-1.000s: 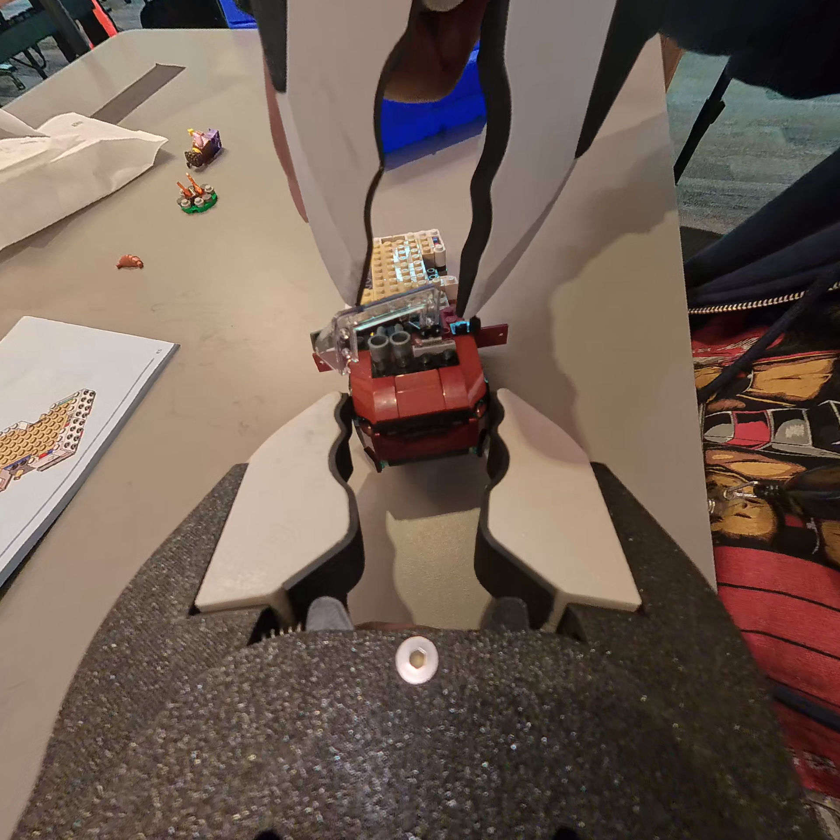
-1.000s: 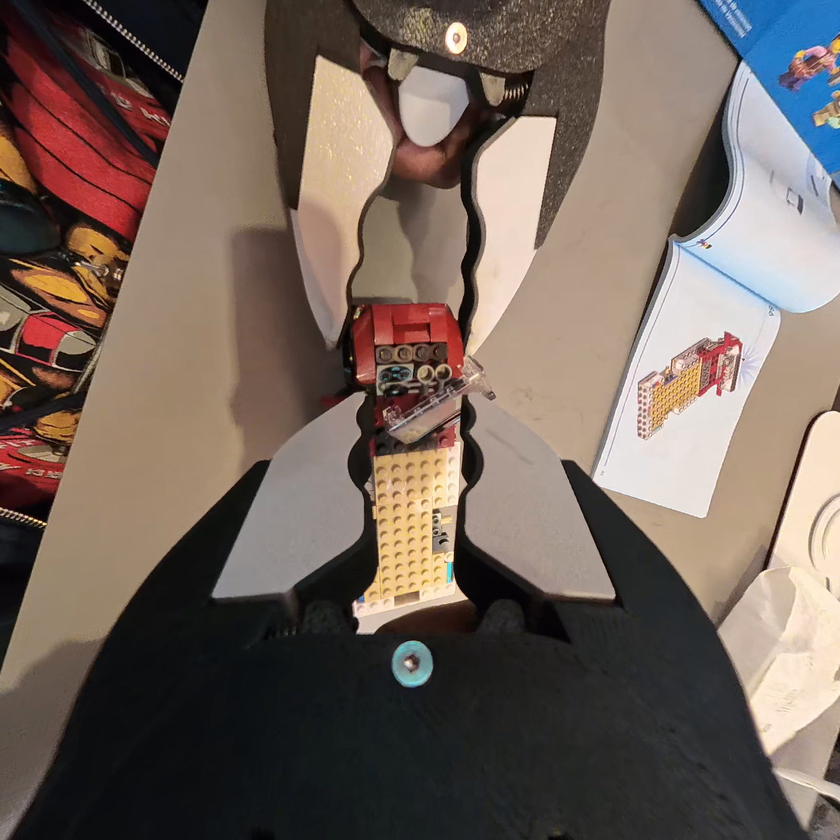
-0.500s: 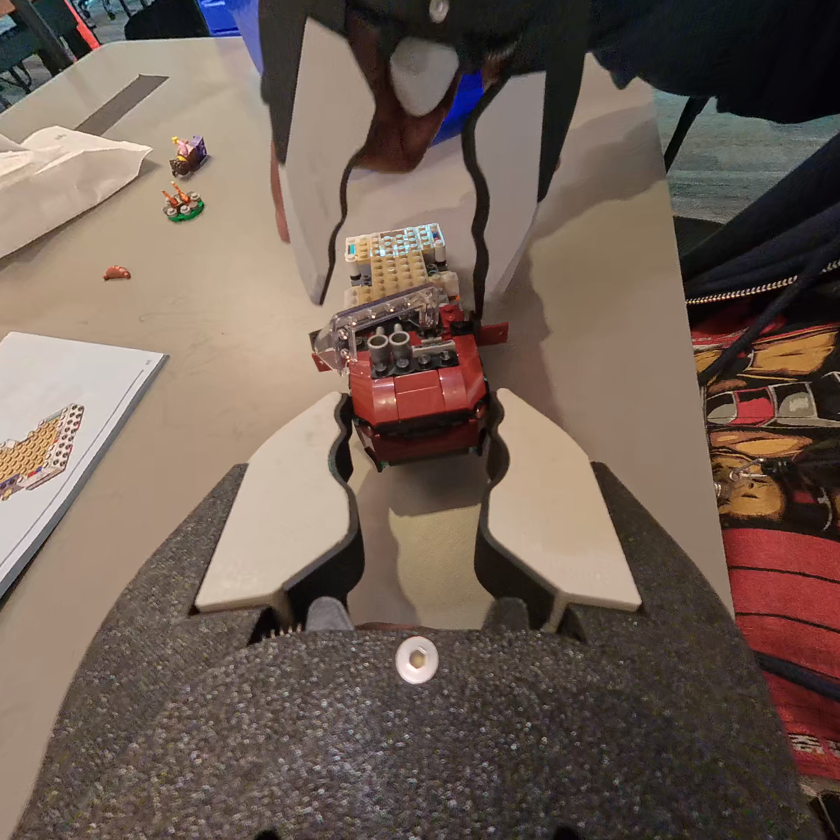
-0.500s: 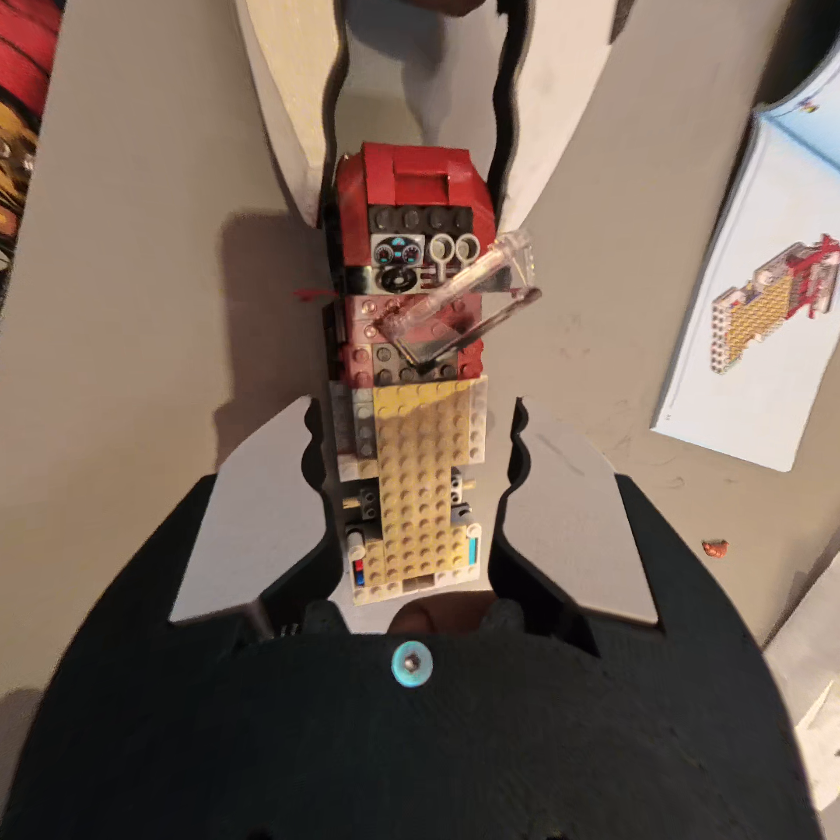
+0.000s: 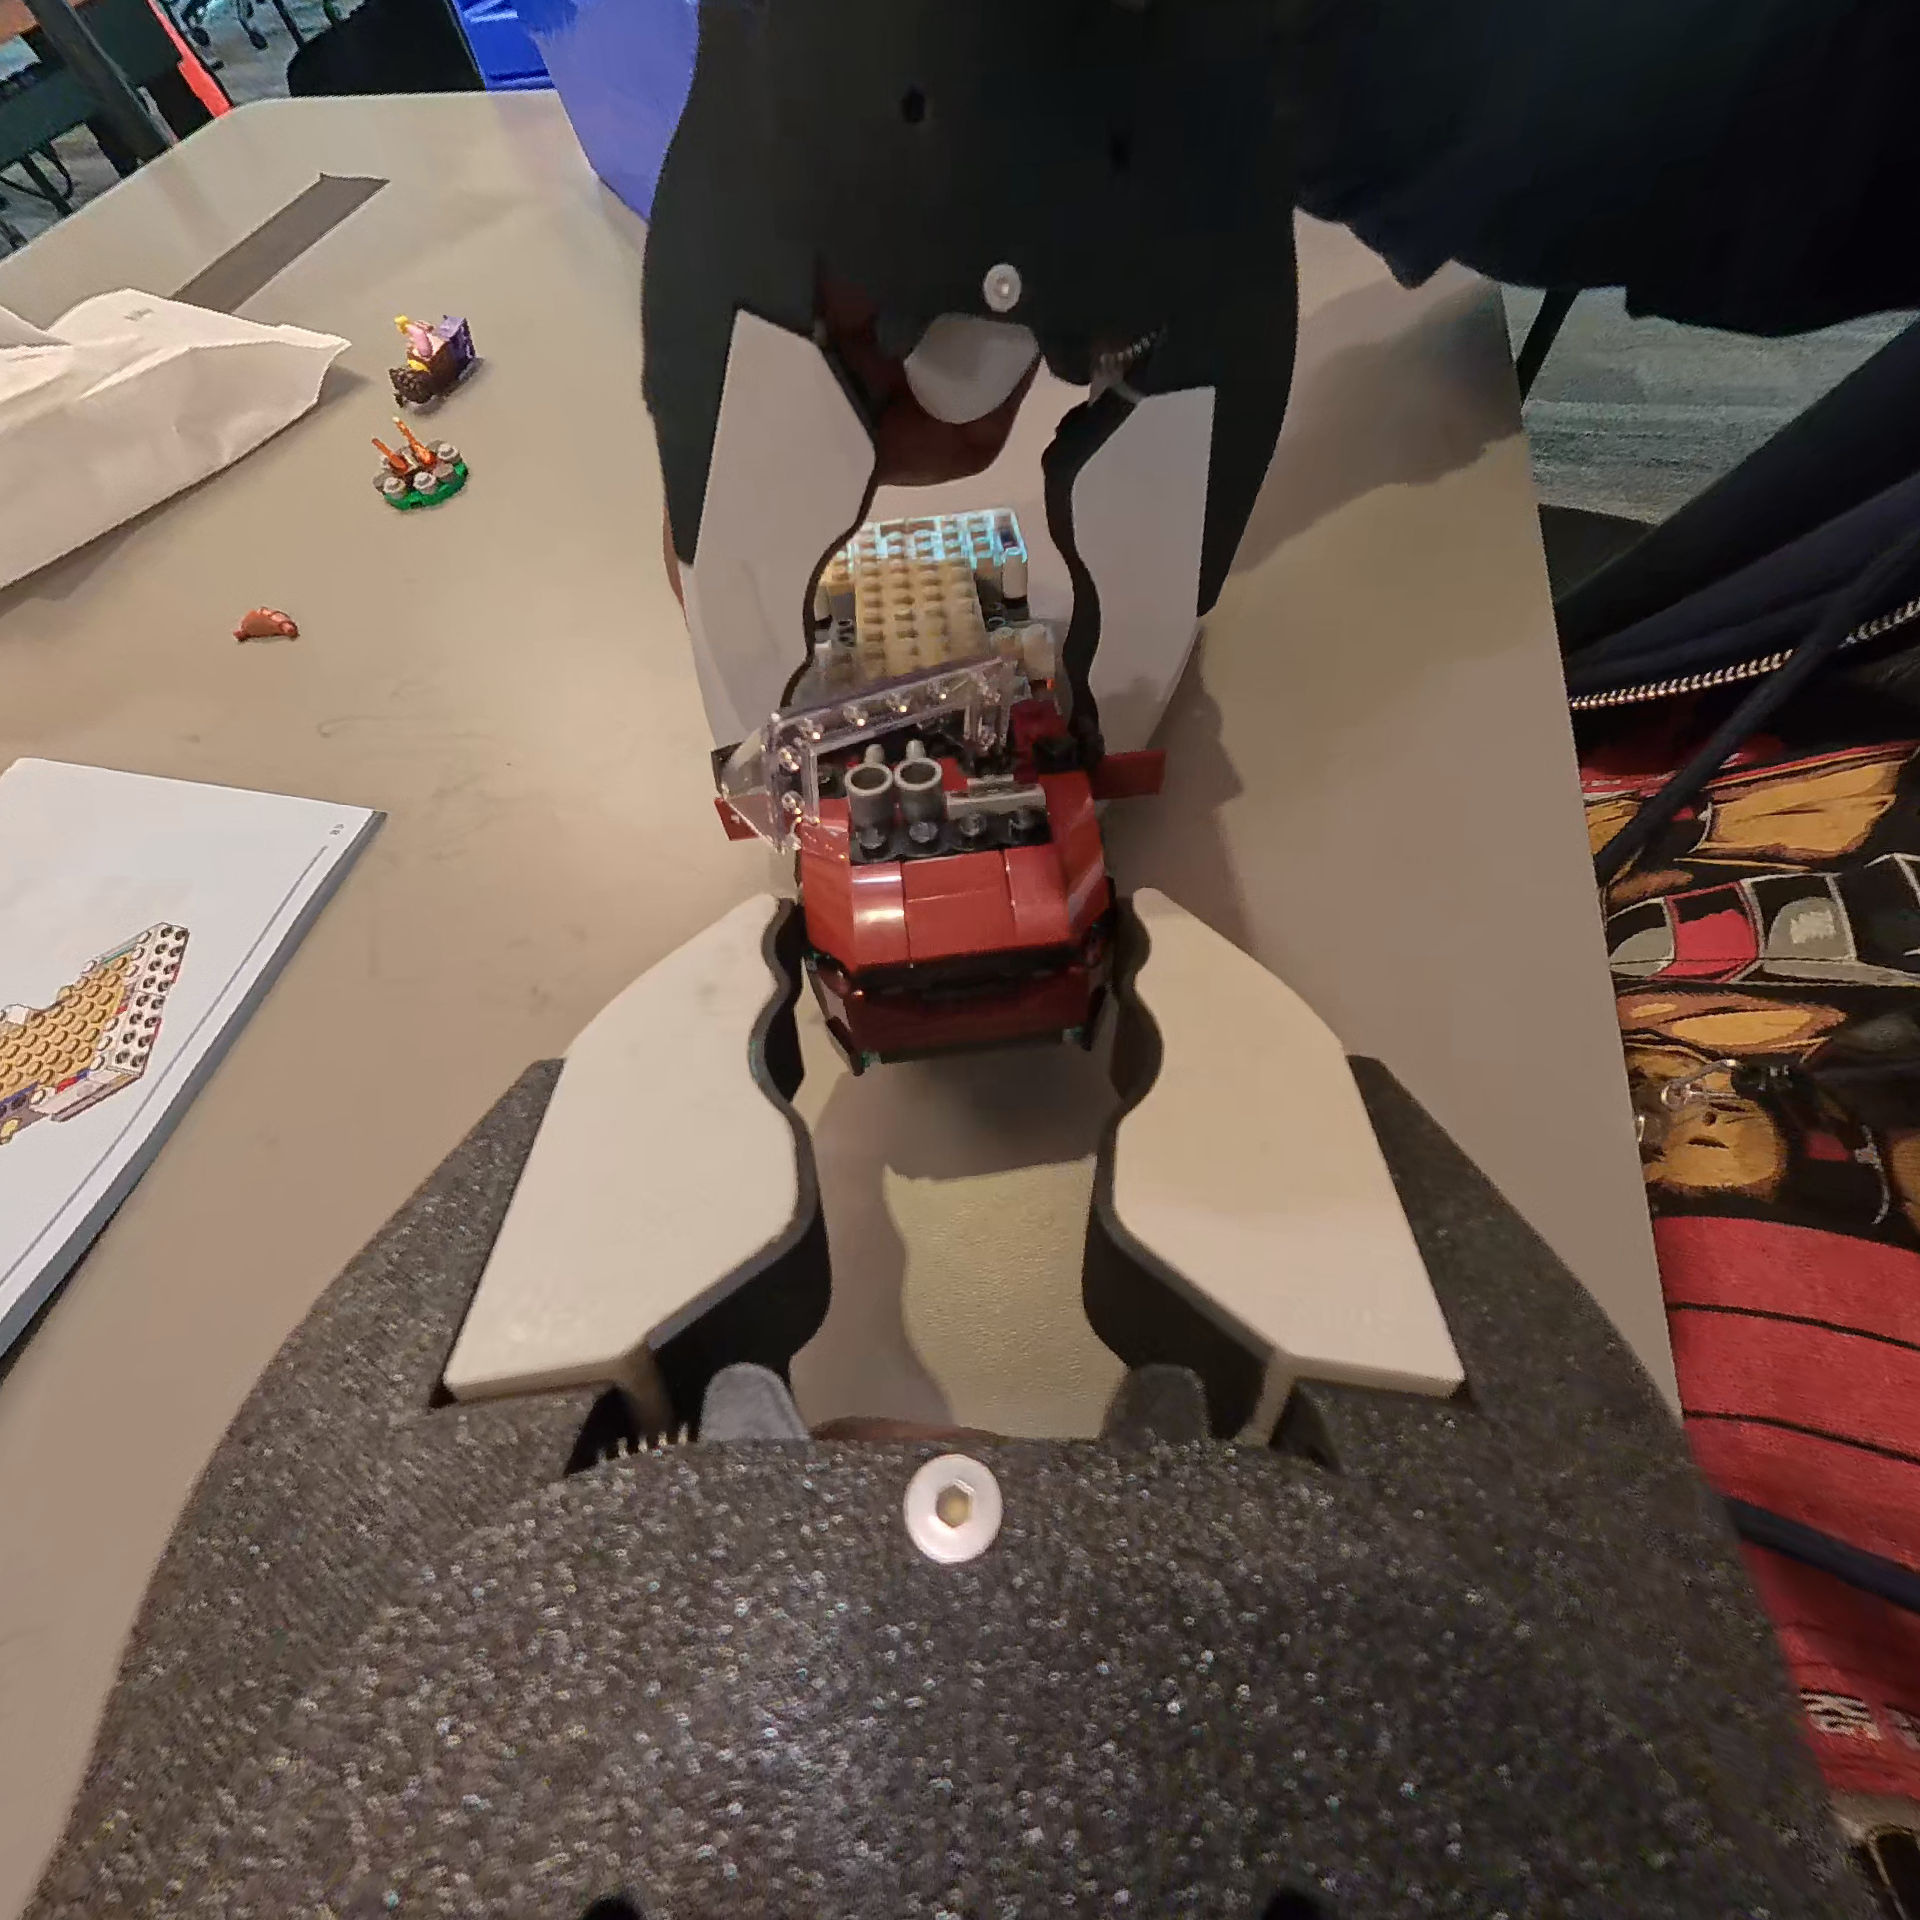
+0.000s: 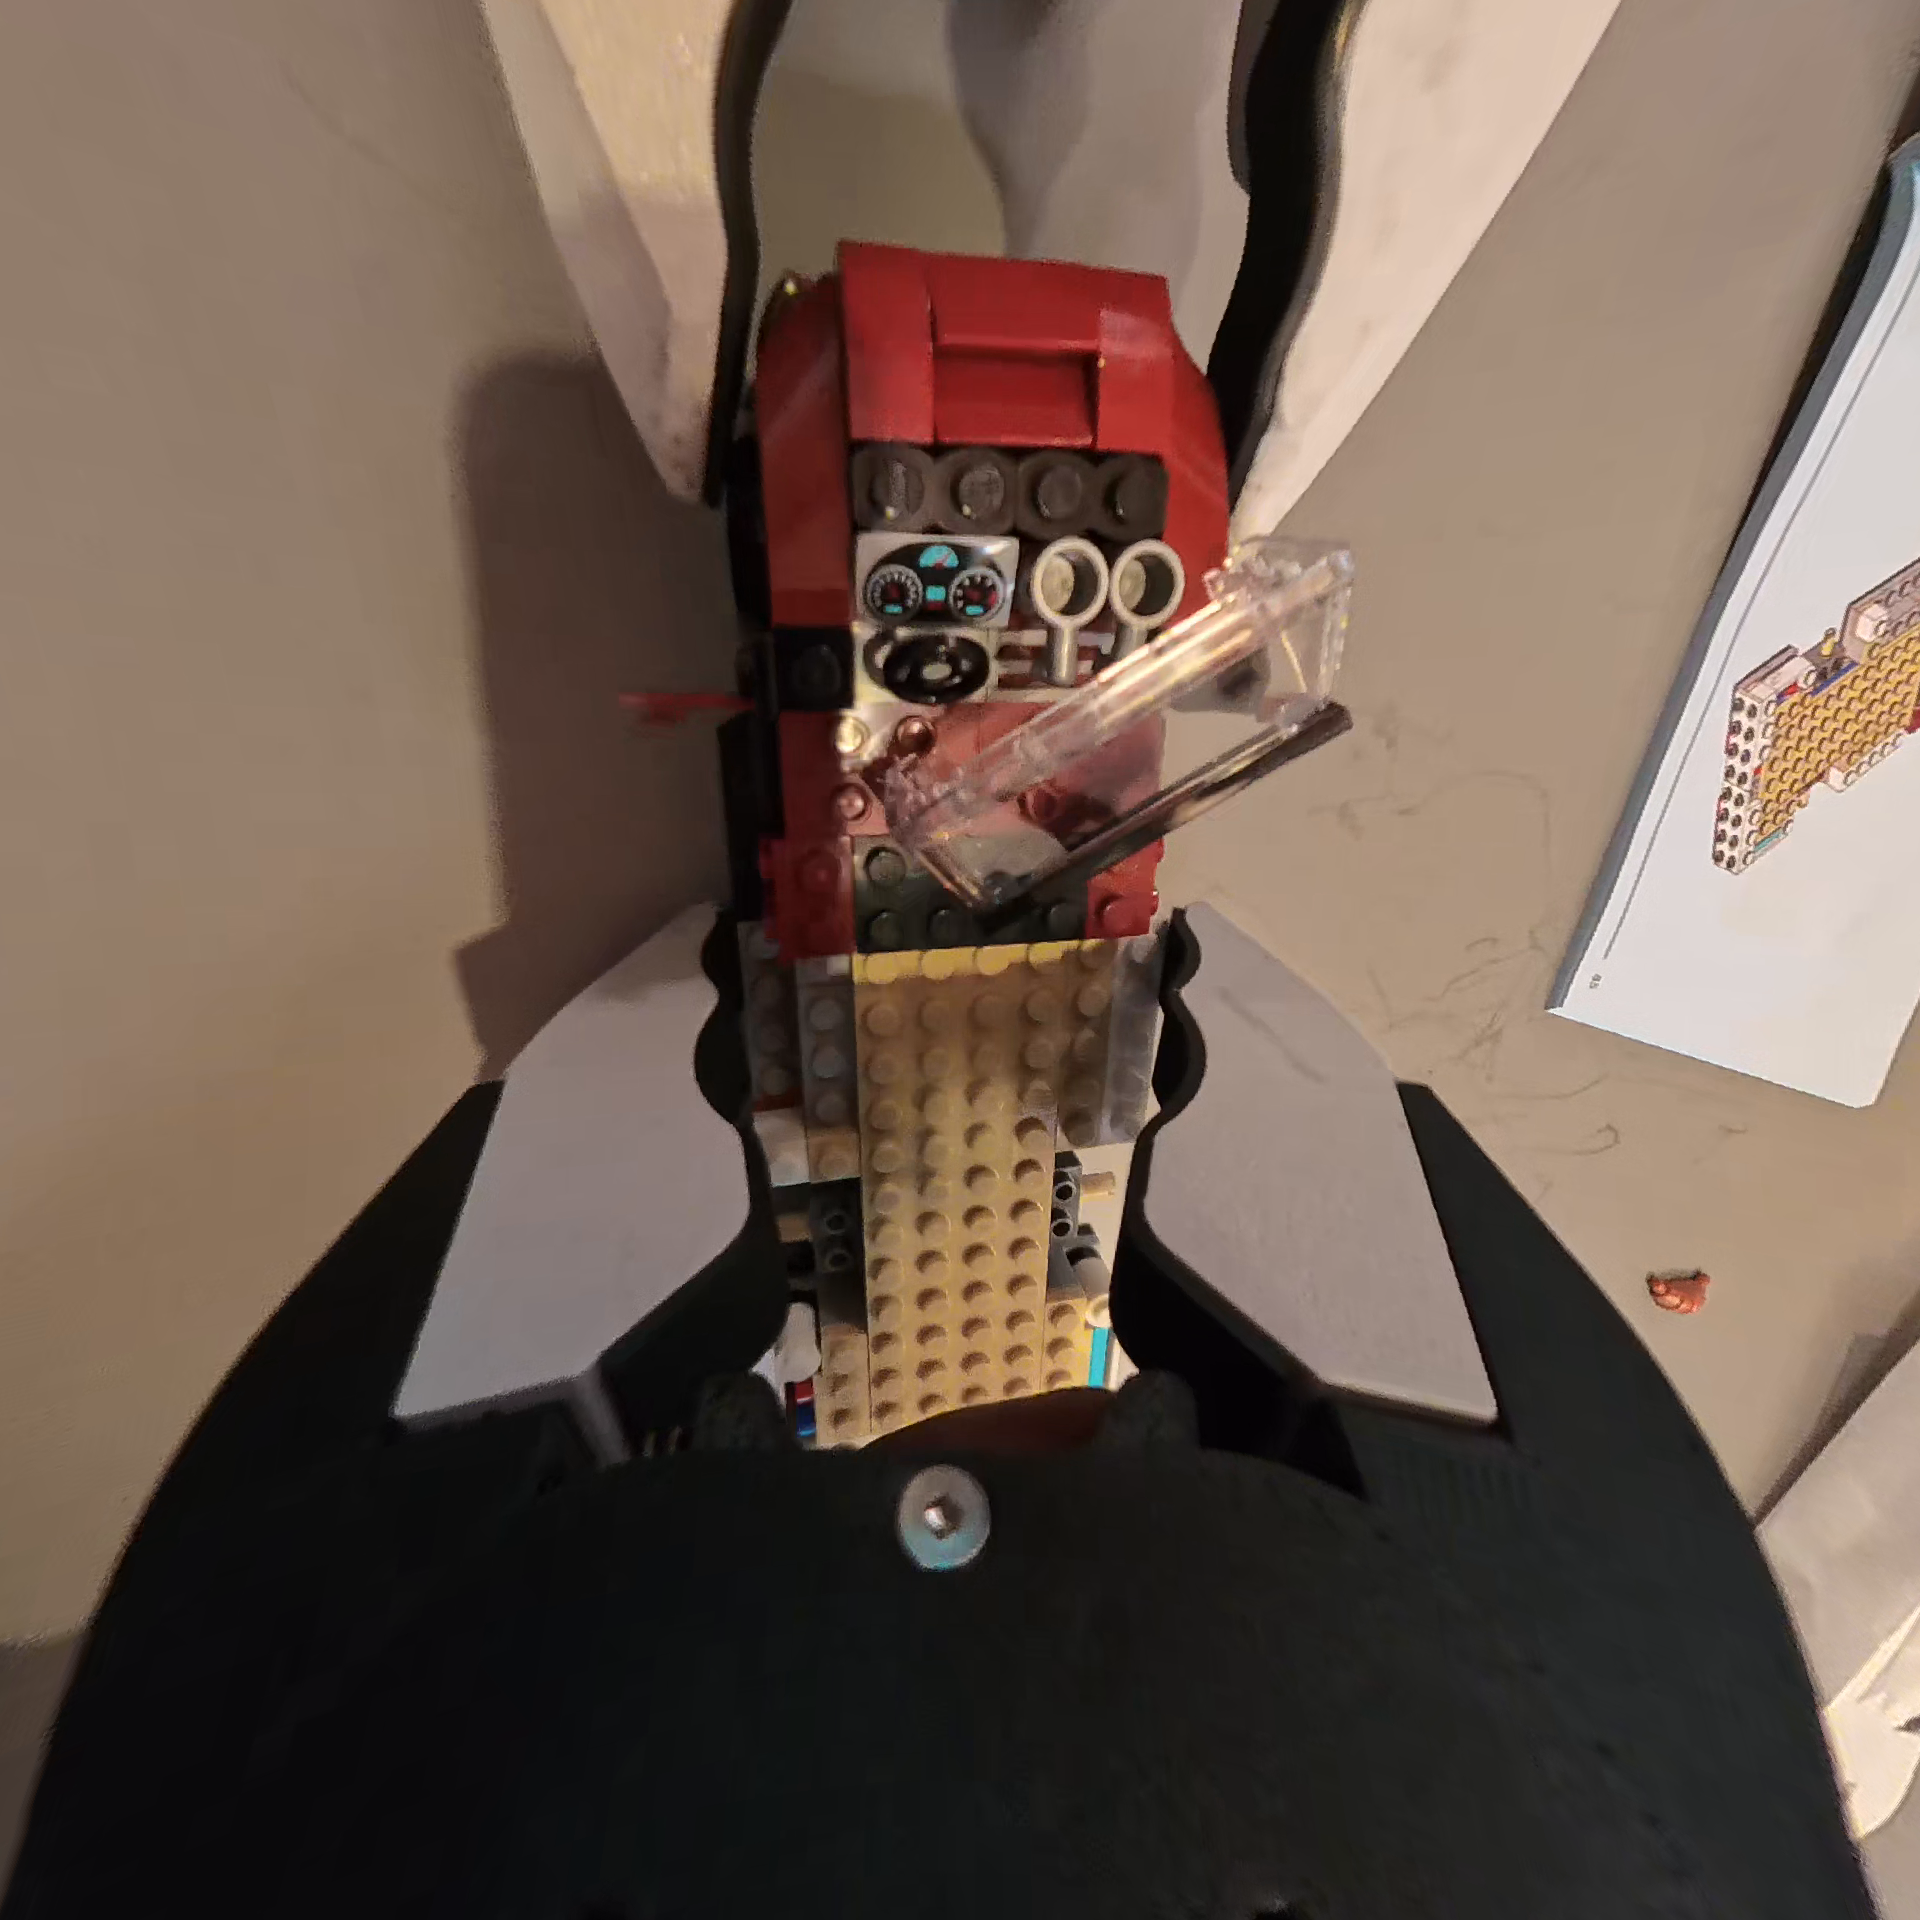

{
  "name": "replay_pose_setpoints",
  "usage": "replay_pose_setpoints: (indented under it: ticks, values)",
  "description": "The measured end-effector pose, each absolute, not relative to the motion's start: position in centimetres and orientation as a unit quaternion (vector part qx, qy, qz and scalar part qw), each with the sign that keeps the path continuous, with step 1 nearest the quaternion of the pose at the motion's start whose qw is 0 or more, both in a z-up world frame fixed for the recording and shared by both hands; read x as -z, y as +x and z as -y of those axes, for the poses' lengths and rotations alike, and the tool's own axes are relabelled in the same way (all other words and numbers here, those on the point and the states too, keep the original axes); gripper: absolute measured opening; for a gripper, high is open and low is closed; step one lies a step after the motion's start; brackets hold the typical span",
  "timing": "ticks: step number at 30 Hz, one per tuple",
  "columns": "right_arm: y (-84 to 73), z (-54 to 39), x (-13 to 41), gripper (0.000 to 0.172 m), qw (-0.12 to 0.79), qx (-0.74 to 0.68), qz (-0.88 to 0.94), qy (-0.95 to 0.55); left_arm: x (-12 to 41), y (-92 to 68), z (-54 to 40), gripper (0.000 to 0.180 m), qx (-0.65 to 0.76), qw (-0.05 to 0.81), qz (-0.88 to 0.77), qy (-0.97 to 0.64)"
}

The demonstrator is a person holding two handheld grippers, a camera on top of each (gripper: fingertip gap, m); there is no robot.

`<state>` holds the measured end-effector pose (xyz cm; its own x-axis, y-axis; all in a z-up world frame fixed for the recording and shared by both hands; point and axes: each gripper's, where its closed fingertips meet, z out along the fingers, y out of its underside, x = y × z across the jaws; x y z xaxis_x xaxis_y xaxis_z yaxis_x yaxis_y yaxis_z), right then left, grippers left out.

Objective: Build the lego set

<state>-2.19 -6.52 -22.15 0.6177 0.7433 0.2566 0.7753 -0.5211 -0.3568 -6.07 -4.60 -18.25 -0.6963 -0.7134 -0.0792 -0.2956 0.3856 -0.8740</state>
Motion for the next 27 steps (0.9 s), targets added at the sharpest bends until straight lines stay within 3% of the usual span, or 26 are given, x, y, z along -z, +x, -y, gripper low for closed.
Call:
replay_pose_setpoints:
  ticks: [17,27]
  values:
    - [-2.5,6.3,21.0,0.077,0.280,0.020,0.402,-0.871,18.0,-7.5,3.0,0.069,0.522,0.109,-0.703,-0.471]
    - [-3.0,6.6,17.9,0.077,0.327,0.015,0.407,-0.853,14.4,-7.1,4.0,0.067,0.706,-0.116,-0.443,-0.540]
